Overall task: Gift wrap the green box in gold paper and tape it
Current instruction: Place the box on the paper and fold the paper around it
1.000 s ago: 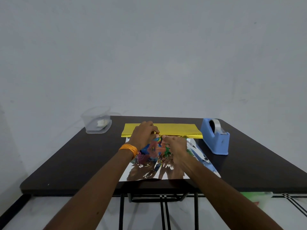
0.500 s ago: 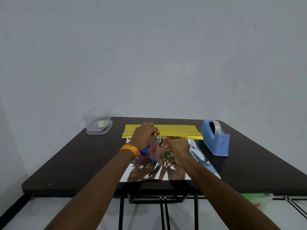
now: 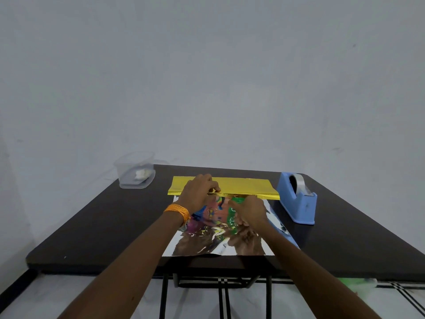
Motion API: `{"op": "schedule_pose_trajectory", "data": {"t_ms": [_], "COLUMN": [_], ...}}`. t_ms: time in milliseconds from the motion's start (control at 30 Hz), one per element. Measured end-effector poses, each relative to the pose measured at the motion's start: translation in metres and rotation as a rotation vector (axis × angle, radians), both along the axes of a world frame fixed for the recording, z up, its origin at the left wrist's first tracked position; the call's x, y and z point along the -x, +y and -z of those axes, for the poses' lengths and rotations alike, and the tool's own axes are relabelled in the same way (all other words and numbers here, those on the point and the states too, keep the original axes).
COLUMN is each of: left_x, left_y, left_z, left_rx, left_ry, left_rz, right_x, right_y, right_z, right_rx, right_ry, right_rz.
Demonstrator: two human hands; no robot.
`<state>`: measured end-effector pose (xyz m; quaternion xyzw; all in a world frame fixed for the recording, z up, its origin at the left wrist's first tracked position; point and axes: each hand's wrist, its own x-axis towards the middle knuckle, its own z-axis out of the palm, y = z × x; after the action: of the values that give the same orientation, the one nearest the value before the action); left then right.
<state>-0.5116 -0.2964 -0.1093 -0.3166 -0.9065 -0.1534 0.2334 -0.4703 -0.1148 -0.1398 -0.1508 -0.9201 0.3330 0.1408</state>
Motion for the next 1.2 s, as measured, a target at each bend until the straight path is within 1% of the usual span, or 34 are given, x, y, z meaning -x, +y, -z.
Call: {"op": "schedule_pose_trajectory", "data": {"t_ms": [100, 267, 400, 467, 567, 667, 700, 767, 867, 933, 1033, 1100, 1200], "left_x": [0.001, 0.001, -0.005, -0.008, -0.015, -0.025, -0.028, -0.033, -0.042, -0.047, -0.050, -0.049, -0.045], "left_y": [-0.001, 0.000, 0.003, 0.006, 0.012, 0.030, 0.040, 0.068, 0.115, 0.145, 0.184, 0.204, 0.224], "left_z": [0.003, 0.003, 0.003, 0.005, 0.010, 0.012, 0.010, 0.004, -0.004, -0.004, 0.000, 0.000, 0.001], "left_rx": [0.012, 0.004, 0.018, 0.042, 0.034, -0.083, -0.121, -0.197, -0.373, -0.447, -0.442, -0.408, -0.410], "left_ry": [0.013, 0.023, 0.046, 0.086, 0.173, 0.249, 0.239, 0.157, -0.050, -0.163, -0.251, -0.297, -0.339], "left_rz": [0.006, -0.002, -0.043, -0.075, -0.115, -0.071, -0.036, 0.047, 0.156, 0.196, 0.212, 0.203, 0.210], "right_x": [-0.002, -0.009, -0.013, -0.020, -0.033, -0.046, -0.050, -0.058, -0.060, -0.059, -0.054, -0.048, -0.037], "right_y": [0.011, 0.019, 0.024, 0.030, 0.051, 0.081, 0.091, 0.118, 0.156, 0.174, 0.186, 0.188, 0.192], "right_z": [0.001, 0.003, -0.001, -0.008, -0.024, -0.047, -0.054, -0.067, -0.071, -0.066, -0.064, -0.066, -0.068], "right_rx": [-0.056, -0.170, -0.172, -0.170, -0.150, -0.208, -0.212, -0.190, -0.111, -0.049, 0.043, 0.199, 0.427], "right_ry": [-0.009, 0.036, 0.004, 0.056, 0.216, 0.322, 0.355, 0.391, 0.313, 0.253, 0.189, 0.143, 0.064], "right_rz": [0.003, -0.019, -0.072, -0.106, -0.084, 0.025, 0.075, 0.162, 0.237, 0.223, 0.183, 0.160, 0.161]}}
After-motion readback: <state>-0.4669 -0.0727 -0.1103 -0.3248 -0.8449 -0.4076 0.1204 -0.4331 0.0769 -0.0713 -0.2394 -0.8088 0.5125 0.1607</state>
